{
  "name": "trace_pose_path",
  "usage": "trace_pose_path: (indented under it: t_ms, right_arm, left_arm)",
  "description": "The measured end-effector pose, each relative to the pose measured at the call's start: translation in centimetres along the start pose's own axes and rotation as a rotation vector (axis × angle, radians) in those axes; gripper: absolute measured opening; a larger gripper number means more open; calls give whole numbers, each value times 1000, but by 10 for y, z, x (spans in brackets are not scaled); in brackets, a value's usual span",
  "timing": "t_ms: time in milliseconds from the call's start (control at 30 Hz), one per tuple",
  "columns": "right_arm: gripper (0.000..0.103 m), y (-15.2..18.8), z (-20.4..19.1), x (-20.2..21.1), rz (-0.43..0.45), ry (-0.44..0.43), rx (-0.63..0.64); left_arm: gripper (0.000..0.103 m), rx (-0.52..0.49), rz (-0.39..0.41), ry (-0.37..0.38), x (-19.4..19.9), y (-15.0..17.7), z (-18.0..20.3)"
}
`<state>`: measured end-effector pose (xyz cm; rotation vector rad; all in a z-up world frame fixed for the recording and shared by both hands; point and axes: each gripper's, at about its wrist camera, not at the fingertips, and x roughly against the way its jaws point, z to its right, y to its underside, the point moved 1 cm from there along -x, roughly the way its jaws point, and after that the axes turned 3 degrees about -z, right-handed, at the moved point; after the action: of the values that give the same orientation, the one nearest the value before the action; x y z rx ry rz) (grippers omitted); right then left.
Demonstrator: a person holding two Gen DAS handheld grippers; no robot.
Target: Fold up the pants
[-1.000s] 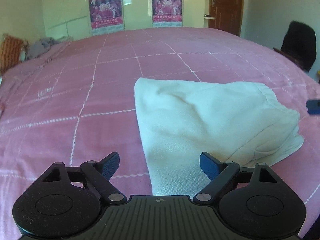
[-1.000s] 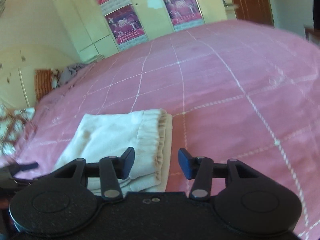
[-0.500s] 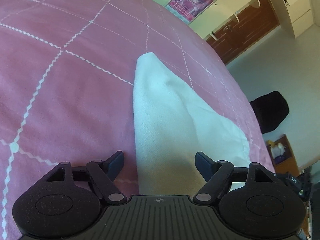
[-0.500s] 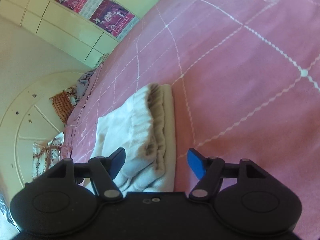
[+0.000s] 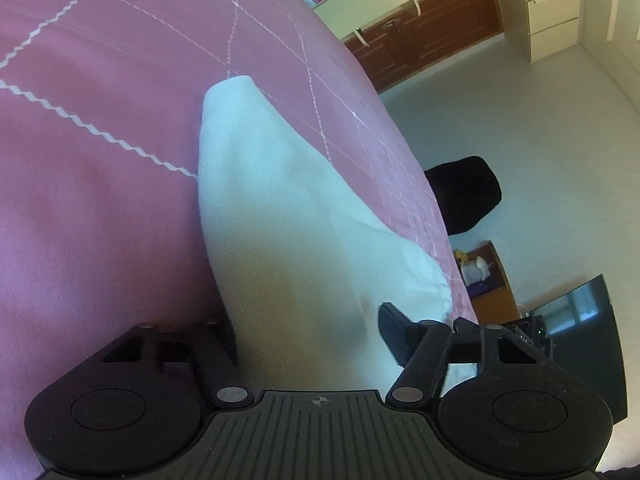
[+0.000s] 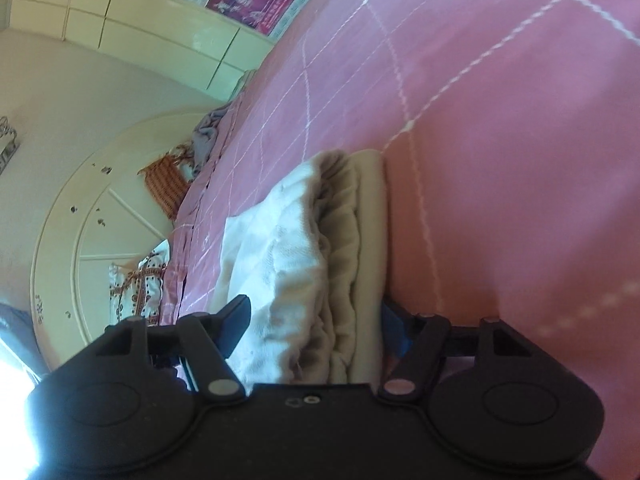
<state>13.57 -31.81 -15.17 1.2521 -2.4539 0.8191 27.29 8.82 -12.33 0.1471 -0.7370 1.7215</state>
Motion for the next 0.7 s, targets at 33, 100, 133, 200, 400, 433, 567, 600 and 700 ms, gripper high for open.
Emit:
trace_pose_path:
  t_ms: [33,100,133,200,400,433,567,600,700]
  right_arm:
    - [70,-3,-3,-5,-5,-2,16]
    - [65,-8,-10,-16,-11,20,51]
    - [57,-10,-12,-20,-16,47,66]
    - [46,-12,-20,-24,-24,92,100]
    - [35,-35,-77,-11,-9,42,289]
    - [35,-44,-85,-11,-6,40,309]
    - [35,-95,-102,-27,6,26,343]
    - [35,-109,-102,-34,10,26,336]
    - [36,-144,-94,-58,24,49,287]
  left_arm:
    - [37,15,-6,3,-8,-2,-4]
    - [32,40,7,20,-18,-2,-7]
    - [30,33,13,19,-19,-1,-4]
    - [27,25,33,23,-19,1,1]
    - [24,-39,131,93,3,-16,34]
    - [24,-45,152,101,7,-25,38]
    - [24,-95,192,81,12,-76,51]
    - [24,-103,197,62,9,-92,53]
    - [25,-122,200,-45,-10,-135,49]
